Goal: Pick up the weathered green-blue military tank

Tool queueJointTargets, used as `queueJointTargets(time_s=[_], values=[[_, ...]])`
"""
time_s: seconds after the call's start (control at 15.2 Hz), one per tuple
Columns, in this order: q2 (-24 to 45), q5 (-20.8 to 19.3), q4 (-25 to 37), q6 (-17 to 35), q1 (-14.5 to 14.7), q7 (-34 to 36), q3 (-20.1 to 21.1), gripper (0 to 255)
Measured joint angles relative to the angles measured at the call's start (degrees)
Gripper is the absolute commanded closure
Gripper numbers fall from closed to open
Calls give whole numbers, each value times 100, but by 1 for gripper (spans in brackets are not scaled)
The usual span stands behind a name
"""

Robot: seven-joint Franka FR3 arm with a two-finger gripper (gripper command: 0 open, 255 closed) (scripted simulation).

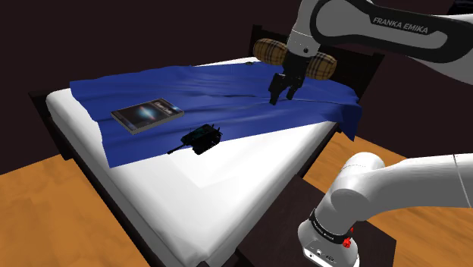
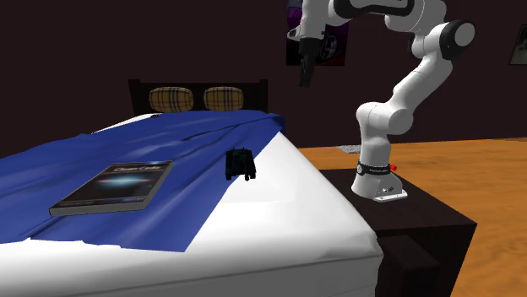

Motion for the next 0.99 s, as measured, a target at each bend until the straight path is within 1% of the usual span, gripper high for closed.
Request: queueJointTargets(time_s=[0.13, 0.26, 0.66, 0.99], values=[[90, 24, 18, 58, 26, -12, 5, 0], [388, 99, 78, 247, 111, -64, 13, 0], [1664, 358, 485, 948, 394, -373, -16, 0], [2710, 621, 1028, 1312, 636, -611, 35, 0]])
